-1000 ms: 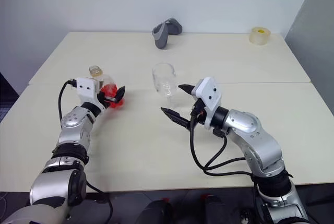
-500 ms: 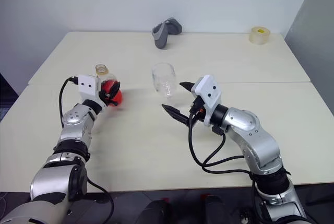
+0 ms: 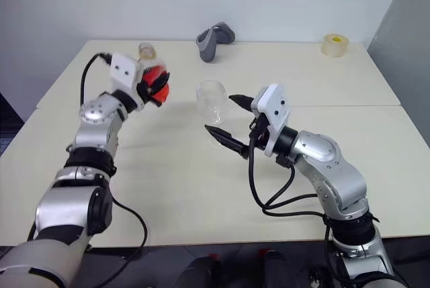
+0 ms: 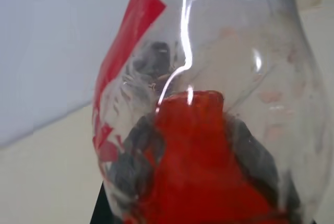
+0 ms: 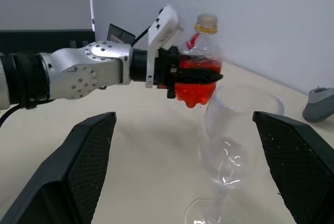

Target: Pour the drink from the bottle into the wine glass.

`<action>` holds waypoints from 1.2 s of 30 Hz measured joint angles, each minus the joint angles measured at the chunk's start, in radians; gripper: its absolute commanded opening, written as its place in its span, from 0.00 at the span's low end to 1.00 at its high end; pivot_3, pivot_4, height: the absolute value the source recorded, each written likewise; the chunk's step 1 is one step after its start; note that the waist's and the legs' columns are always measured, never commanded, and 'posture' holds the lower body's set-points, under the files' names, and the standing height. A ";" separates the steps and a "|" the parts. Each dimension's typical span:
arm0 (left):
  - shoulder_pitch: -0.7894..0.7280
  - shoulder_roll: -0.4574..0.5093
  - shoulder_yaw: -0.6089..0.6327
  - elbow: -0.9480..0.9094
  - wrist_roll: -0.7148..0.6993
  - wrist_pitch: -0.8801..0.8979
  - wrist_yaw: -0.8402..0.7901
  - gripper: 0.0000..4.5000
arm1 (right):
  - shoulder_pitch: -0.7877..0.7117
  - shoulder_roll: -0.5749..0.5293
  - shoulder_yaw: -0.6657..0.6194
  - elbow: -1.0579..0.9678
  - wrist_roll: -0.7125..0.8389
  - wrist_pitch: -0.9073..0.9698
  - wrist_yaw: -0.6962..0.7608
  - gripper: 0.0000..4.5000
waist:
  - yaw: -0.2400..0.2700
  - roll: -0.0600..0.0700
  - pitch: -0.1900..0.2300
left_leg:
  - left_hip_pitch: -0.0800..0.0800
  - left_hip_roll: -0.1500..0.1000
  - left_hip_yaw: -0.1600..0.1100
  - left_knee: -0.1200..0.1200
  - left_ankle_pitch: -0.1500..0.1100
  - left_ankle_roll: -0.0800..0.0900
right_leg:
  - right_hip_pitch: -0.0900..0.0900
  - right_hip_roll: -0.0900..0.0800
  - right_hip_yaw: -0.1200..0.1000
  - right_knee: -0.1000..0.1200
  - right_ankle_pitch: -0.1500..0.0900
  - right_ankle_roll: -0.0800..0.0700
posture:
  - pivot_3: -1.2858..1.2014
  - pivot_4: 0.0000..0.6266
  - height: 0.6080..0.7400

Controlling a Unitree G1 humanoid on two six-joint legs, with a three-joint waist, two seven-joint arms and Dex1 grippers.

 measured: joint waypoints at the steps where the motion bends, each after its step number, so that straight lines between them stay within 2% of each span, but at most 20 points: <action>1: -0.027 0.002 -0.015 0.002 0.015 -0.015 -0.009 0.26 | -0.006 -0.004 -0.004 0.002 -0.001 0.000 -0.002 1.00 | 0.000 0.000 0.000 | 0.000 0.000 0.000 0.000 0.000 0.000 | 0.000 0.000 0.000 0.000 0.000 0.000 | 0.52 0.24 1.00; 7: -0.143 0.009 -0.083 0.076 0.091 -0.131 -0.062 0.26 | -0.033 -0.012 -0.006 0.038 -0.040 -0.008 -0.023 1.00 | -0.002 0.000 0.000 | 0.000 0.000 0.001 0.000 0.000 0.000 | -0.001 0.000 0.001 0.001 0.000 0.000 | 0.52 0.24 1.00; 16: -0.171 0.037 -0.193 0.179 0.236 -0.318 -0.069 0.26 | -0.071 0.022 0.015 0.093 -0.093 -0.039 -0.035 1.00 | -0.003 0.000 0.000 | -0.001 0.000 0.002 0.000 0.000 0.000 | -0.003 0.000 0.002 0.001 0.000 0.000 | 0.52 0.24 1.00; 25: -0.206 0.076 -0.260 0.212 0.356 -0.462 -0.006 0.26 | -0.092 0.060 0.020 0.143 -0.117 -0.049 -0.037 1.00 | -0.002 0.000 0.000 | -0.002 0.000 0.002 0.000 0.000 0.000 | -0.004 0.000 0.002 0.001 0.000 0.000 | 0.52 0.24 1.00; 36: -0.246 0.107 -0.315 0.247 0.457 -0.526 0.084 0.26 | -0.106 0.071 0.035 0.175 -0.136 -0.067 -0.036 1.00 | -0.003 0.000 0.000 | -0.002 -0.001 0.002 0.000 0.000 0.000 | -0.004 0.000 0.002 0.002 0.000 0.000 | 0.52 0.24 1.00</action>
